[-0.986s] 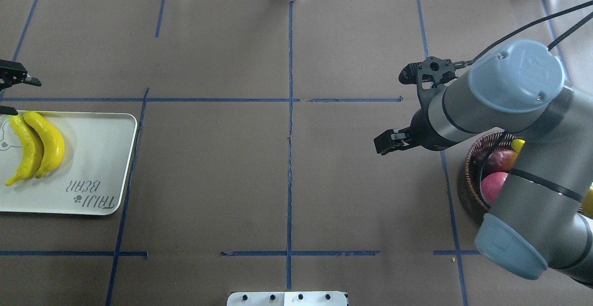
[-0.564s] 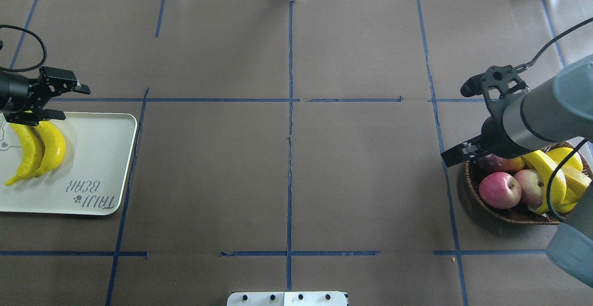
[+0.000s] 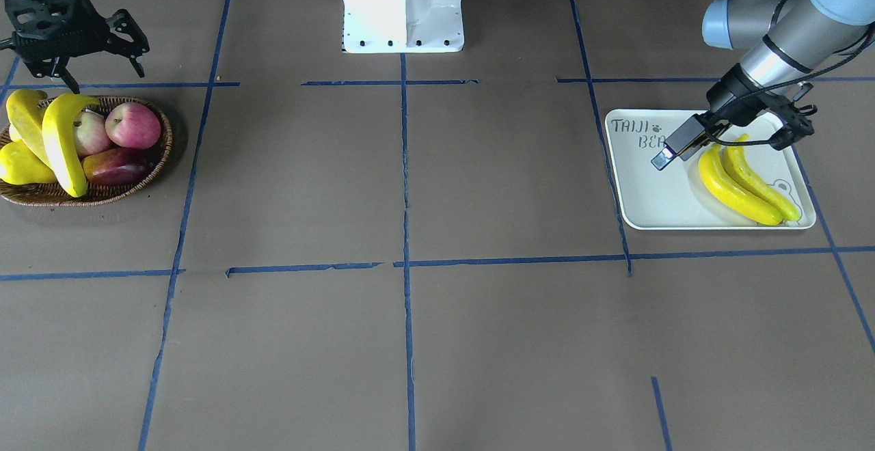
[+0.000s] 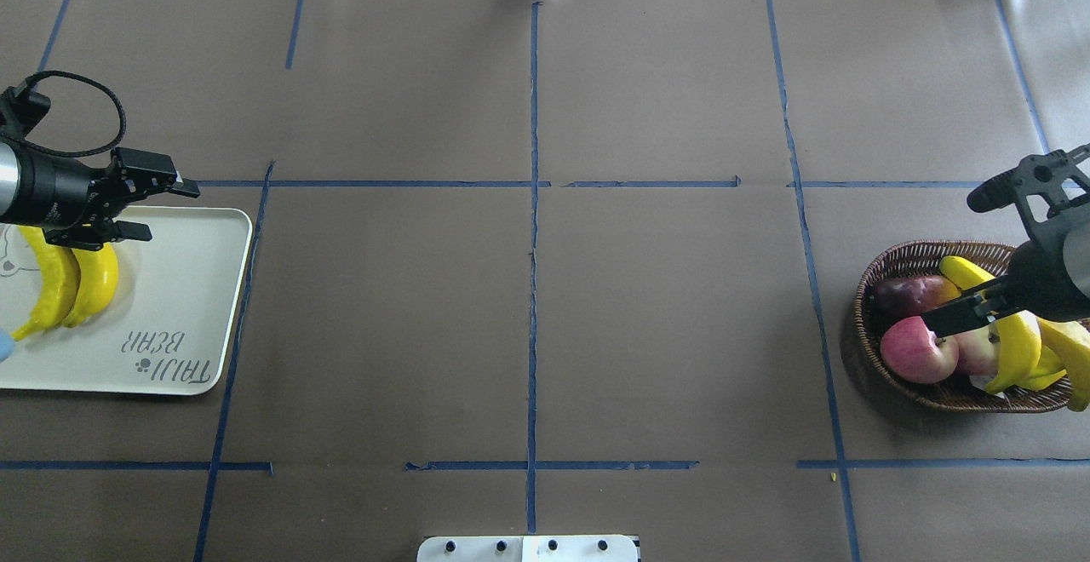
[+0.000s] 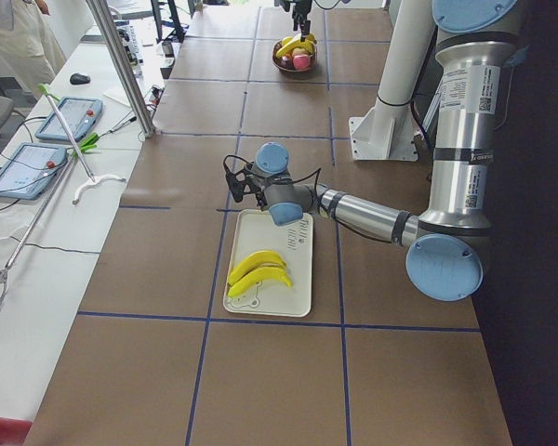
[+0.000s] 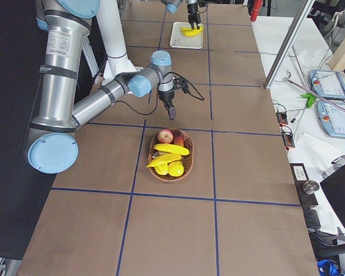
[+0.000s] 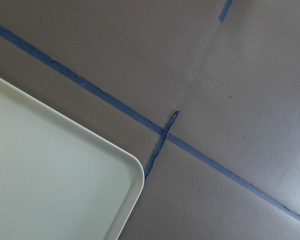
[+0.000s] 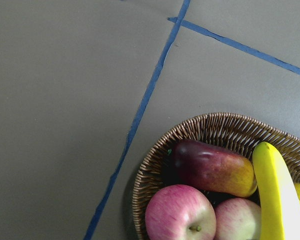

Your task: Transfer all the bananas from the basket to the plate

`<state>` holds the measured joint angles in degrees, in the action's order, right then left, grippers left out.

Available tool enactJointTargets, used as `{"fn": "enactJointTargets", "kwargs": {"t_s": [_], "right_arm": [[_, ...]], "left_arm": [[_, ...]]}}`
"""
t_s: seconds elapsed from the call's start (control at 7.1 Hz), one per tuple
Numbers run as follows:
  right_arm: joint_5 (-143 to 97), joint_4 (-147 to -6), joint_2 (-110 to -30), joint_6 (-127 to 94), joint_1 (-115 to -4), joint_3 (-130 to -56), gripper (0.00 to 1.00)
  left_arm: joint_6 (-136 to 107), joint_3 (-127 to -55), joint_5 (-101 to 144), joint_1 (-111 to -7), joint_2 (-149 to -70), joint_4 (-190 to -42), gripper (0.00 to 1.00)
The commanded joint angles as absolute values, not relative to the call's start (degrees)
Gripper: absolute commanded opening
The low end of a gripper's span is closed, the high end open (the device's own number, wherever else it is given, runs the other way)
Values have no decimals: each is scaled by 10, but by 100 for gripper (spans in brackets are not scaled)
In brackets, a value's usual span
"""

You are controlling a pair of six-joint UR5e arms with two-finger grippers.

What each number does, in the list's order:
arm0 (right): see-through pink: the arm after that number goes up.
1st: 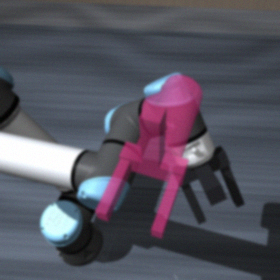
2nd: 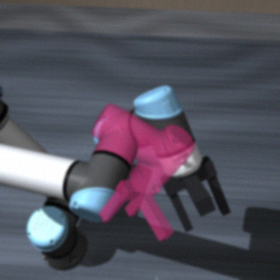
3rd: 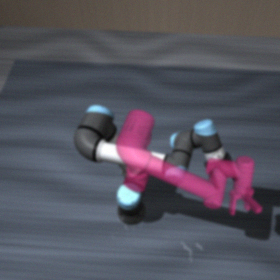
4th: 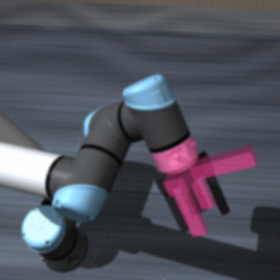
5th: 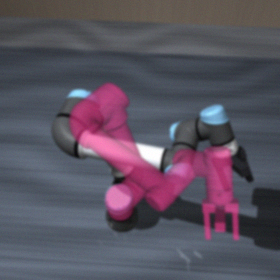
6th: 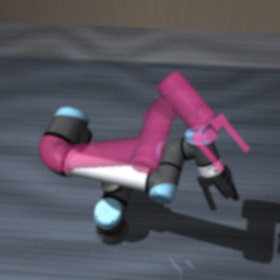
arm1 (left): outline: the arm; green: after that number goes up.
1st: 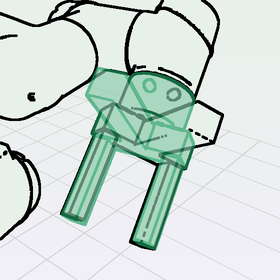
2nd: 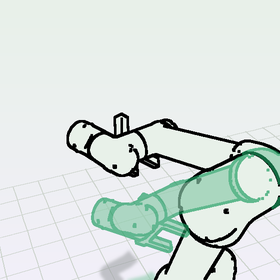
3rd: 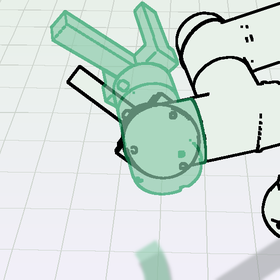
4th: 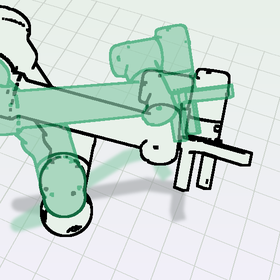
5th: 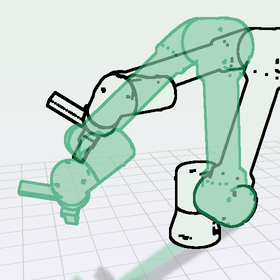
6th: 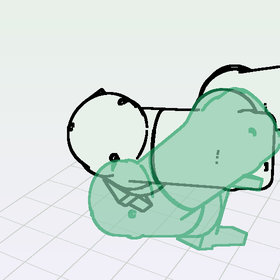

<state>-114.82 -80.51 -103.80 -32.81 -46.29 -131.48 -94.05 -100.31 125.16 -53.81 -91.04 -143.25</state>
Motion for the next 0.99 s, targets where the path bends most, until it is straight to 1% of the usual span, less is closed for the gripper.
{"fn": "enactJointTargets", "kwargs": {"t_s": [0.0,0.14,0.28,0.56,0.85], "right_arm": [[-1162,-634,-1119,-335,-482,-1239,99],[-1163,-560,-1124,-429,-483,-1194,99],[-1166,-520,-1120,-505,-483,-1174,99],[-1165,-522,-1132,-509,-483,-1172,99],[-1158,-521,-1139,-512,-483,-1150,98]], "left_arm": [[-940,-1005,1252,-531,-911,-1433,100],[-940,-1005,1252,-531,-911,-1433,100],[-940,-1005,1252,-530,-911,-1433,100],[-940,-1005,1252,-529,-911,-1433,100],[-940,-1005,1251,-526,-911,-1433,100]]}}
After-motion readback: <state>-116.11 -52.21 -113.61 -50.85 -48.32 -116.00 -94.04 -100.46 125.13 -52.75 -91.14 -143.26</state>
